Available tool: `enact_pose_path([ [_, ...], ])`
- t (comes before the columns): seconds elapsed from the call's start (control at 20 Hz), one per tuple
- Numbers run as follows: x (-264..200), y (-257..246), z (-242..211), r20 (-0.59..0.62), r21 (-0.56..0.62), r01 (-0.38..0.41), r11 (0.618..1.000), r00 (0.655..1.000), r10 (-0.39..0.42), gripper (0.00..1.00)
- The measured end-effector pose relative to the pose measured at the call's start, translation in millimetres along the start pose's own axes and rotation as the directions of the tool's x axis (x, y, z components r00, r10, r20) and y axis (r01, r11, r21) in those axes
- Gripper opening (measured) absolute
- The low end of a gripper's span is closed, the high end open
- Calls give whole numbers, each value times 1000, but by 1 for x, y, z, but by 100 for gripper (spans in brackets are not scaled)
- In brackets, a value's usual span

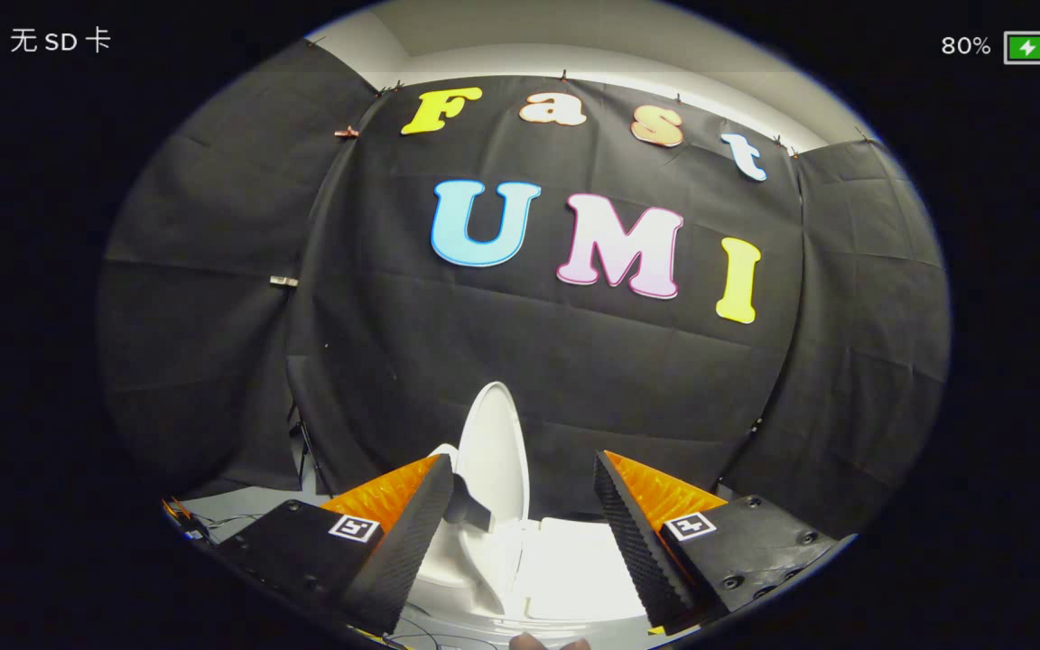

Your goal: Open the toilet lid.

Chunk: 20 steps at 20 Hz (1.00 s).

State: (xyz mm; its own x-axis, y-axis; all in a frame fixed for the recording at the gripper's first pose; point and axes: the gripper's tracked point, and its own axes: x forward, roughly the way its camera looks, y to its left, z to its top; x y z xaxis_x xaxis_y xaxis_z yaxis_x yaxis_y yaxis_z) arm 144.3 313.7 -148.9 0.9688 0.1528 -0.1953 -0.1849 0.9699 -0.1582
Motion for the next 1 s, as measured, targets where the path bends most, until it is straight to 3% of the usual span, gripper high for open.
enact_pose_path([
  [0.7,-60,-92,68,102,92,27,995,994,-36,99],
  [1.0,-97,-150,82,145,98,82,992,985,-96,98],
])
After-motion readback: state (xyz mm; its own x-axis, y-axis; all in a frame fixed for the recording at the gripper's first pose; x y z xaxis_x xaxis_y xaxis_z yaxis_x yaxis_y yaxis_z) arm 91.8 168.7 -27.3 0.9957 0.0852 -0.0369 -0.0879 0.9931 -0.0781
